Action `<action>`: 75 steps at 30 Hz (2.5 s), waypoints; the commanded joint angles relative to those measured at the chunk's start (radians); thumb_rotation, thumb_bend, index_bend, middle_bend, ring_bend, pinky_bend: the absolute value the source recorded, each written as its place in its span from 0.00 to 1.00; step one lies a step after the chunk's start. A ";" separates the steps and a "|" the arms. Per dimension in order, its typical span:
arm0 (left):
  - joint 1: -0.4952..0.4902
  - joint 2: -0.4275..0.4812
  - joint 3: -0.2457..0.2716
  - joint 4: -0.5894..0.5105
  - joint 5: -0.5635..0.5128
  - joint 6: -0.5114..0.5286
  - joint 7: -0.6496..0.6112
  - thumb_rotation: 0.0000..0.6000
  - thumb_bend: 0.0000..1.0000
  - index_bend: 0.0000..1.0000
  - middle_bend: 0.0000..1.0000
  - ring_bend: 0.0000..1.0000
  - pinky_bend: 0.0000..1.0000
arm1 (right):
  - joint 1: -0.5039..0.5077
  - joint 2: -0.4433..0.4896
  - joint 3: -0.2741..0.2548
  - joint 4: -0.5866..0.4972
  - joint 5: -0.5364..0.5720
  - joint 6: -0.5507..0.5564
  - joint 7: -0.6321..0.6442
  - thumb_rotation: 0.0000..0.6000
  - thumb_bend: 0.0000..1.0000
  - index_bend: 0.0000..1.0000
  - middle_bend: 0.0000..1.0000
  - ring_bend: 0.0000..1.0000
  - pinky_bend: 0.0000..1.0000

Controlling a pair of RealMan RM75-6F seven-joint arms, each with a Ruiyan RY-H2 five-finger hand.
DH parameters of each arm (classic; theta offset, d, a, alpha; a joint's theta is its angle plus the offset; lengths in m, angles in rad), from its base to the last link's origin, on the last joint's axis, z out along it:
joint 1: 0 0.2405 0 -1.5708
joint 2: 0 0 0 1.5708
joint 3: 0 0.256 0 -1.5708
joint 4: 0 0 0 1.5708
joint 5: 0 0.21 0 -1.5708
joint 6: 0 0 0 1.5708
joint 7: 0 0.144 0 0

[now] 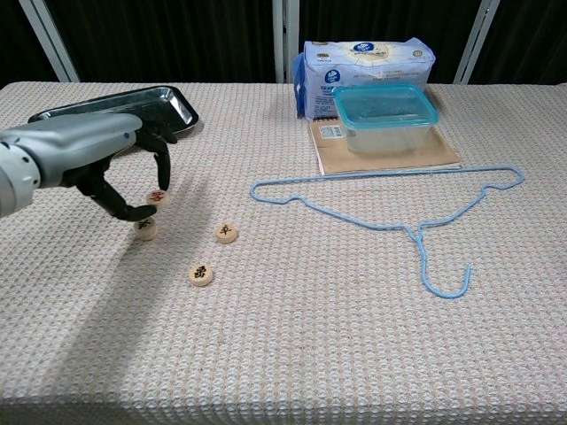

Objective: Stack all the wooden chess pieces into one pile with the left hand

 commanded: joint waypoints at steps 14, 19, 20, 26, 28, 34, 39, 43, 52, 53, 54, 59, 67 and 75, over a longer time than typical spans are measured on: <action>0.046 -0.021 0.041 0.068 0.067 0.003 -0.048 1.00 0.31 0.48 0.10 0.00 0.00 | 0.005 -0.002 0.003 -0.004 0.011 -0.010 -0.011 1.00 0.41 0.00 0.00 0.00 0.00; 0.054 -0.035 0.042 0.093 0.076 -0.005 -0.065 1.00 0.31 0.48 0.10 0.00 0.00 | 0.004 -0.002 0.002 -0.003 0.007 -0.008 -0.009 1.00 0.41 0.00 0.00 0.00 0.00; 0.056 -0.038 0.041 0.096 0.080 -0.006 -0.068 1.00 0.31 0.48 0.10 0.00 0.00 | 0.004 -0.002 0.002 -0.003 0.007 -0.008 -0.009 1.00 0.41 0.00 0.00 0.00 0.00; 0.063 -0.051 0.039 0.115 0.092 -0.011 -0.073 1.00 0.31 0.48 0.10 0.00 0.00 | 0.004 -0.002 0.002 -0.003 0.008 -0.009 -0.008 1.00 0.41 0.00 0.00 0.00 0.00; 0.064 -0.054 0.037 0.120 0.098 -0.008 -0.074 1.00 0.31 0.48 0.10 0.00 0.00 | 0.004 -0.002 0.002 -0.003 0.008 -0.009 -0.009 1.00 0.41 0.00 0.00 0.00 0.00; 0.069 -0.054 0.031 0.123 0.109 -0.008 -0.070 1.00 0.31 0.47 0.10 0.00 0.00 | 0.005 -0.002 0.001 -0.005 0.009 -0.012 -0.012 1.00 0.41 0.00 0.00 0.00 0.00; 0.073 -0.055 0.030 0.125 0.104 -0.013 -0.065 1.00 0.31 0.47 0.10 0.00 0.00 | 0.004 -0.002 0.001 -0.006 0.008 -0.010 -0.013 1.00 0.41 0.00 0.00 0.00 0.00; 0.076 -0.056 0.029 0.127 0.103 -0.017 -0.064 1.00 0.31 0.46 0.10 0.00 0.00 | 0.004 -0.002 0.001 -0.005 0.009 -0.010 -0.013 1.00 0.41 0.00 0.00 0.00 0.00; 0.077 -0.051 0.023 0.127 0.098 -0.032 -0.063 1.00 0.31 0.38 0.10 0.00 0.00 | 0.006 -0.001 0.000 -0.008 0.012 -0.017 -0.021 1.00 0.41 0.00 0.00 0.00 0.00; 0.077 -0.050 0.022 0.126 0.098 -0.034 -0.062 1.00 0.31 0.37 0.09 0.00 0.00 | 0.006 -0.001 0.001 -0.008 0.013 -0.017 -0.022 1.00 0.41 0.00 0.00 0.00 0.00; 0.076 -0.048 0.022 0.124 0.096 -0.035 -0.059 1.00 0.31 0.37 0.09 0.00 0.00 | 0.006 -0.001 0.001 -0.009 0.013 -0.017 -0.022 1.00 0.41 0.00 0.00 0.00 0.00; 0.078 -0.040 0.020 0.104 0.099 -0.031 -0.053 1.00 0.31 0.36 0.09 0.00 0.00 | 0.006 -0.002 0.000 -0.009 0.011 -0.016 -0.025 1.00 0.41 0.00 0.00 0.00 0.00; 0.082 -0.022 0.027 0.081 0.087 -0.031 -0.034 1.00 0.31 0.34 0.09 0.00 0.00 | 0.007 -0.002 -0.002 -0.010 0.009 -0.017 -0.028 1.00 0.41 0.00 0.00 0.00 0.00; 0.082 -0.023 0.026 0.077 0.069 -0.032 -0.020 1.00 0.31 0.38 0.09 0.00 0.00 | 0.007 -0.002 -0.001 -0.010 0.011 -0.018 -0.028 1.00 0.41 0.00 0.00 0.00 0.00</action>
